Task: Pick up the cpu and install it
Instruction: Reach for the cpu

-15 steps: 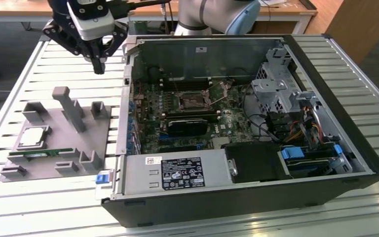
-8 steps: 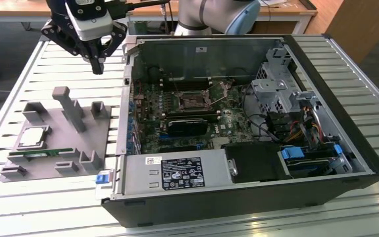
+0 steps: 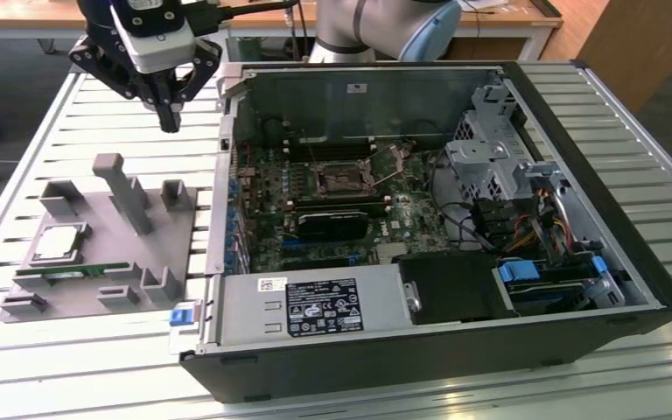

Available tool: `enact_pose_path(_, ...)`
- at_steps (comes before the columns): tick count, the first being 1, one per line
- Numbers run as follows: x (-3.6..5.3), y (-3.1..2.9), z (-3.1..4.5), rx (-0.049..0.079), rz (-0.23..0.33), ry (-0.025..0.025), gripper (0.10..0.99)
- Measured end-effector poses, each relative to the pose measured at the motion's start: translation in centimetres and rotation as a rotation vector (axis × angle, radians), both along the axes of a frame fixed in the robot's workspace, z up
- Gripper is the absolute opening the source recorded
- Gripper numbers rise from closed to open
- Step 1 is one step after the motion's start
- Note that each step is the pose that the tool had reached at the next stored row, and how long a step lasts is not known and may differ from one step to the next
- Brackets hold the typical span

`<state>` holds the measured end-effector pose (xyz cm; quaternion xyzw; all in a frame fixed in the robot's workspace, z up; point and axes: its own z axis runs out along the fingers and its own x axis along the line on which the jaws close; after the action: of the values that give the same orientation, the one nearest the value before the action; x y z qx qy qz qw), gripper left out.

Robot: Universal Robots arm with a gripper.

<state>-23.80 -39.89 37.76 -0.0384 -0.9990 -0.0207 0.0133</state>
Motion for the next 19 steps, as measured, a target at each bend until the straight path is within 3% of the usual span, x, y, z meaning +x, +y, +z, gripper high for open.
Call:
enact_pose_path(9, -0.73, 0.00, -0.06, 0.000, 0.000, 0.0011, 0.106)
enact_pose_path(15, -2.03, 0.00, -0.11, 0.002, 0.000, 0.0011, 0.106)
enact_pose_path(16, -2.38, 0.00, -0.11, 0.010, 0.000, 0.0010, 0.106)
enact_pose_path(19, -3.23, 0.00, -0.10, 0.052, 0.000, 0.0011, 0.106)
